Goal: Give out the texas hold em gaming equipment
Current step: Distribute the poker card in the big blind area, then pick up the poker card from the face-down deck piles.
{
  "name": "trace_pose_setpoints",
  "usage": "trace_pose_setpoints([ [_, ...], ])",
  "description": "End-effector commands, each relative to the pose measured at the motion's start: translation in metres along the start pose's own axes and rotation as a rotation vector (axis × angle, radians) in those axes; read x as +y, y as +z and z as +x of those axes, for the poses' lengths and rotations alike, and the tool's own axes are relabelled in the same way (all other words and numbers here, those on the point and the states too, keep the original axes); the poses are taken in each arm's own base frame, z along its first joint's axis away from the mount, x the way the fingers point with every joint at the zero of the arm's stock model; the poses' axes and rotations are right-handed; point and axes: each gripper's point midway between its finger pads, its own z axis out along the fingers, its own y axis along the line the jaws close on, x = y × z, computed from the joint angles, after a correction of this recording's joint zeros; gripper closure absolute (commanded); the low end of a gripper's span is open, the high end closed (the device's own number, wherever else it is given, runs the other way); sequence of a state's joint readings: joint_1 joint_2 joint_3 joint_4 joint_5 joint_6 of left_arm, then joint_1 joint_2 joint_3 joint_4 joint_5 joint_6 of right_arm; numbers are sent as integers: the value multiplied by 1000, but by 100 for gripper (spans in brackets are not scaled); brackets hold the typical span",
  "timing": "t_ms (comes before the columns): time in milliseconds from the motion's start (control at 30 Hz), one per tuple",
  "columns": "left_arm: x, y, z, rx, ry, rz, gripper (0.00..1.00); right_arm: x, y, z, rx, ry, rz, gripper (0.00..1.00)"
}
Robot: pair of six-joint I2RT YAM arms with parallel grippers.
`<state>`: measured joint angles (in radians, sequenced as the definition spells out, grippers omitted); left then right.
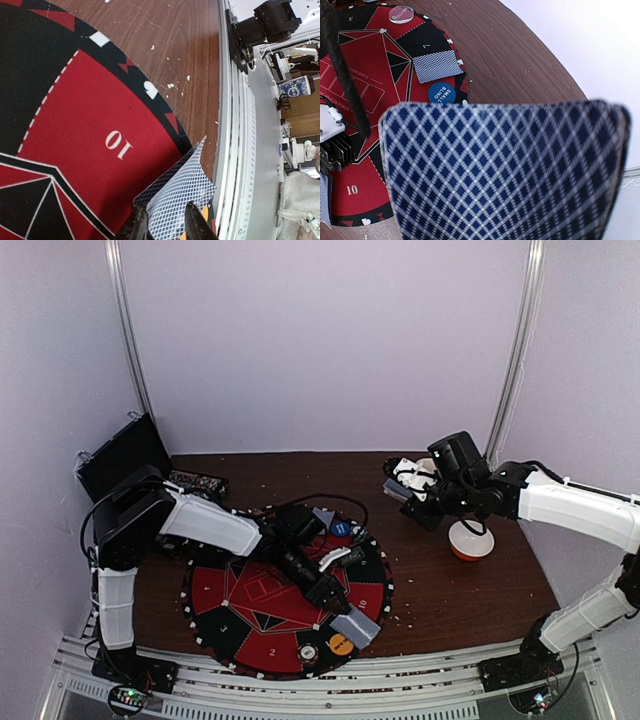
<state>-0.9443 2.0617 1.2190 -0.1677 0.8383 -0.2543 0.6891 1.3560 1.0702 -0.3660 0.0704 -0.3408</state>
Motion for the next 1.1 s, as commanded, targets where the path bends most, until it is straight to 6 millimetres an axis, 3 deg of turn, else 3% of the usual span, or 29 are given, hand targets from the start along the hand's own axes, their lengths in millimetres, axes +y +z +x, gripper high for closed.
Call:
trace_pose_setpoints([
  [0, 2, -13, -18, -27, 58, -52, 68, -1, 0, 0, 4, 4, 2, 71],
  [200, -2, -58, -55, -155, 108, -104, 54, -2, 0, -1, 9, -5, 4, 71],
  [300, 3, -102, -83, -319, 88, -141, 49, -1, 2, 0, 33, -40, 17, 71],
  [400, 1, -164, -113, -548, 97, -185, 42, 6, 1, -6, 38, -82, 15, 71],
  [500, -21, -196, -132, -695, 155, -154, 35, 25, -1, -23, -20, -118, -27, 70],
  [567, -35, -199, -139, -715, 186, -92, 29, 40, -1, -34, -52, -146, -62, 70],
  [700, -39, -195, -144, -699, 175, -24, 20, 69, 2, -54, -86, -206, -118, 70],
  [900, -43, -193, -143, -691, 212, -41, 16, 91, 11, -67, -98, -250, -165, 70],
  [1067, -30, -186, -141, -665, 189, -90, 18, 107, 15, -75, -105, -277, -198, 70],
])
